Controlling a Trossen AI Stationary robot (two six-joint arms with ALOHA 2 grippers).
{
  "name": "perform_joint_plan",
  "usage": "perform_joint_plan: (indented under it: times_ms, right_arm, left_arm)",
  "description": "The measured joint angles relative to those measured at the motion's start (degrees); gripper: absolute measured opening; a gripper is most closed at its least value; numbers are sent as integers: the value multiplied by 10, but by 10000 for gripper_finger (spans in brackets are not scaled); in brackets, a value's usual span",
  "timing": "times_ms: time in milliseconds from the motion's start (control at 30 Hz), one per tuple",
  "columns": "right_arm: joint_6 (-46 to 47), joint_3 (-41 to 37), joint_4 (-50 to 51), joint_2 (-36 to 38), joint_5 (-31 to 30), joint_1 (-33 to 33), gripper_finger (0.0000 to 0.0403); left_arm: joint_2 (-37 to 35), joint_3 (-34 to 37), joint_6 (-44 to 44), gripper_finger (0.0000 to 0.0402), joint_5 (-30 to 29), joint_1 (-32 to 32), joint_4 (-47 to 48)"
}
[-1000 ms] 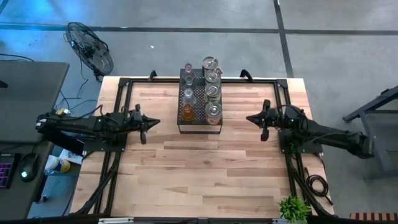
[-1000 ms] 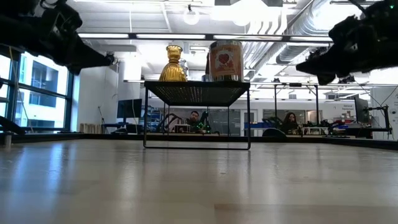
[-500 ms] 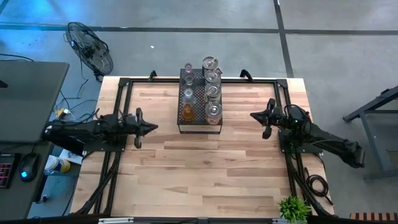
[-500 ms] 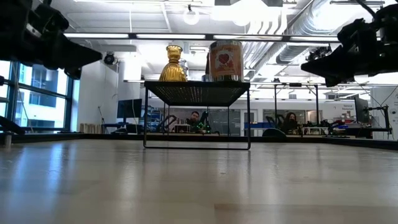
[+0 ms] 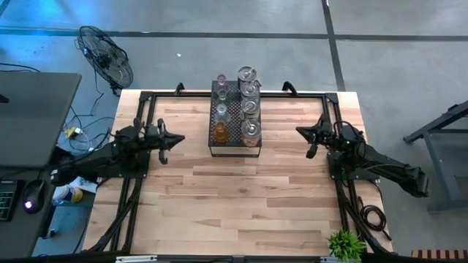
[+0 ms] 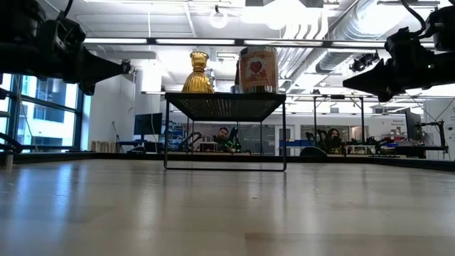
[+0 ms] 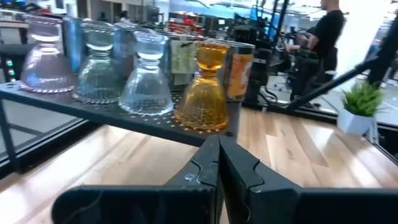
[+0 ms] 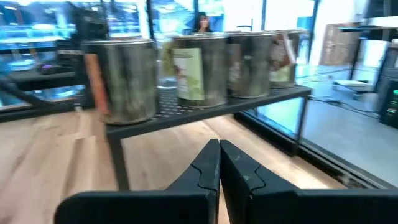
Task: Pick & Place candle stick holders
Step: Return to Home Position
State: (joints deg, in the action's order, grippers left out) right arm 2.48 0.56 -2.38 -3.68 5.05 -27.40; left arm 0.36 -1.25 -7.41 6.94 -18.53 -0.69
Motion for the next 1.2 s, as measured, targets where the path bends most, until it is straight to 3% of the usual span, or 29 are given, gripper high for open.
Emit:
perform_joint_plan:
  times_ms: [133, 1200]
  right_arm:
    - [6, 0, 9, 0, -30, 0, 0]
    - [20, 0, 9, -3, -31, 0, 0]
  left_arm:
    - [0, 0, -2, 1, -3, -13, 0]
    - [3, 1, -4, 1, -6, -13, 2]
